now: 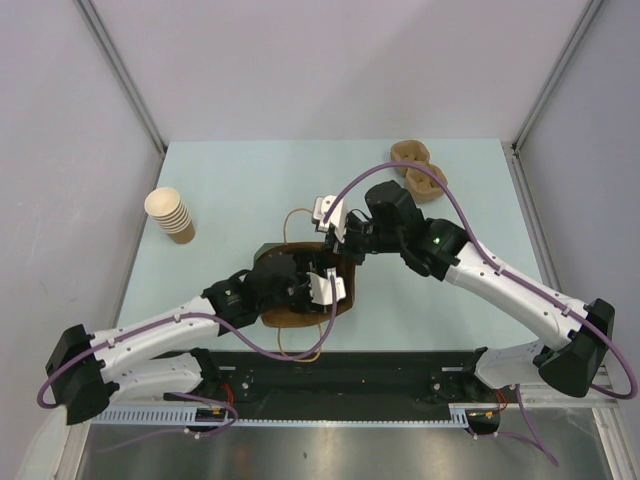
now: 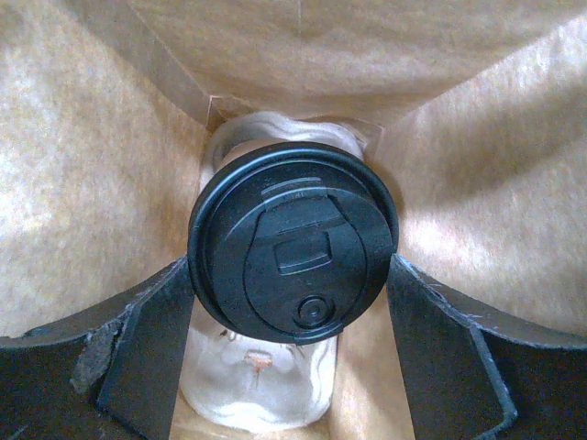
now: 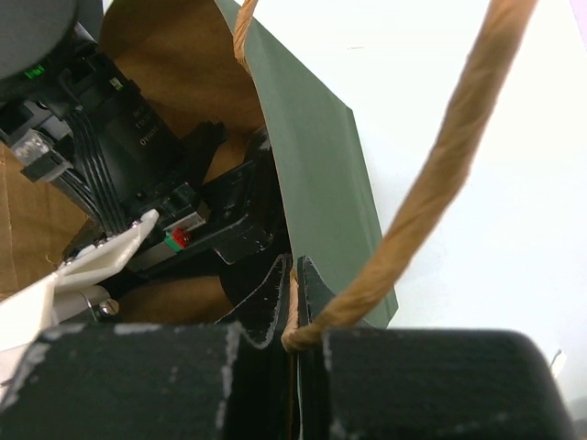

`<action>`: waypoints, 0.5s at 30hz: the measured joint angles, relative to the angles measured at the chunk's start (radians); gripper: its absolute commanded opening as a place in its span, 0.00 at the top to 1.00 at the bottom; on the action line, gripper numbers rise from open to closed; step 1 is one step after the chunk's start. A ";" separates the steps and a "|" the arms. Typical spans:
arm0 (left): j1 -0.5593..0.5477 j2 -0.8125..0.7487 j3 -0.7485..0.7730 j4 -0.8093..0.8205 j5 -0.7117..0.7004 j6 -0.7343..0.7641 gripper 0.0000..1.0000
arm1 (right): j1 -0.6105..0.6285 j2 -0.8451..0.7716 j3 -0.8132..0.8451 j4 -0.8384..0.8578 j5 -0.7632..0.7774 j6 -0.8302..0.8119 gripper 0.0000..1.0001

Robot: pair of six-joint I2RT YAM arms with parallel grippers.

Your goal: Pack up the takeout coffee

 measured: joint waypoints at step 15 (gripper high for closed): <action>0.000 0.087 0.031 -0.011 -0.011 -0.019 1.00 | -0.015 0.000 0.000 0.005 -0.029 0.006 1.00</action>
